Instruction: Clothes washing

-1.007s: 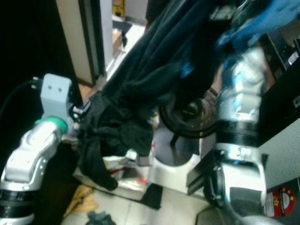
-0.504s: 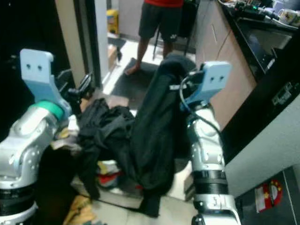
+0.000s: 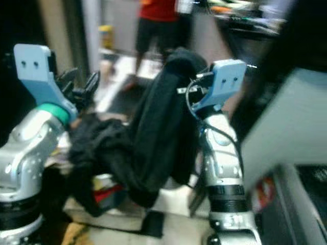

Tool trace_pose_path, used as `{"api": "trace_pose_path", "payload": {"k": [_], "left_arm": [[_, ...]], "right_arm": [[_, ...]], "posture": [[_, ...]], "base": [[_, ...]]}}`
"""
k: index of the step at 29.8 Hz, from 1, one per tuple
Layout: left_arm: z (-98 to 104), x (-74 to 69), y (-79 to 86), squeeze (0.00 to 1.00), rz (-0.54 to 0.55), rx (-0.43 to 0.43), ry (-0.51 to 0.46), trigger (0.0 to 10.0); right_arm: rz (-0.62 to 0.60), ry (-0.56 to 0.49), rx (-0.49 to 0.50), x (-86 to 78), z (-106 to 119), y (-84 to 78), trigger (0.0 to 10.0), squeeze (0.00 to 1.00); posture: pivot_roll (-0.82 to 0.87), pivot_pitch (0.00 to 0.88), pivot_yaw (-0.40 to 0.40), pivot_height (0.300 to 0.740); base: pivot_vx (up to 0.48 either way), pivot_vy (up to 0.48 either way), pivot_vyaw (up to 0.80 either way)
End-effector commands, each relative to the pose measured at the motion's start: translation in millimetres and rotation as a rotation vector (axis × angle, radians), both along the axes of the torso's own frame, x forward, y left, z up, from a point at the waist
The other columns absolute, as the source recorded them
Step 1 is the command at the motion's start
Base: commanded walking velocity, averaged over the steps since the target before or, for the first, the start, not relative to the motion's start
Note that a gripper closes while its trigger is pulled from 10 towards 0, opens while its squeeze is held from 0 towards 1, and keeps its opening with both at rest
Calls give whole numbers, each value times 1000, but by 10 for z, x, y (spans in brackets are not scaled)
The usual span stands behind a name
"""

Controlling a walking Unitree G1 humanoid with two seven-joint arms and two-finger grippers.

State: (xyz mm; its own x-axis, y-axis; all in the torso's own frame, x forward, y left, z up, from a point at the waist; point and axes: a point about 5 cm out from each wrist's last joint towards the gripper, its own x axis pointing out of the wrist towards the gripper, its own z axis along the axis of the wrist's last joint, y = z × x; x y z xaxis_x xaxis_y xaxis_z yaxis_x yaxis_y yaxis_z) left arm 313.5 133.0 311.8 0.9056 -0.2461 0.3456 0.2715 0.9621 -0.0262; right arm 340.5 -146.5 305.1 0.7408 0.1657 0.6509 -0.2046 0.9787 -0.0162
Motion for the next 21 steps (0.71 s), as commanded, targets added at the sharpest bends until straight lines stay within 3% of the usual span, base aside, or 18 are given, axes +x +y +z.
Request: {"api": "trace_pose_path", "payload": {"k": [1, 21], "left_arm": [[9, -21, -31, 0, -12, 6, 1, 10000], [57, -17, -21, 0, -6, 34, -8, 10000]], "right_arm": [[-9, -32, 14, -37, 80, -10, 10000, 0], [4, -36, 43, -39, 125, 46, 10000, 0]], "posture": [[76, 26, -24, 740], [84, 39, -11, 740]], "base": [[0, 0, -788], [0, 0, -787]]}}
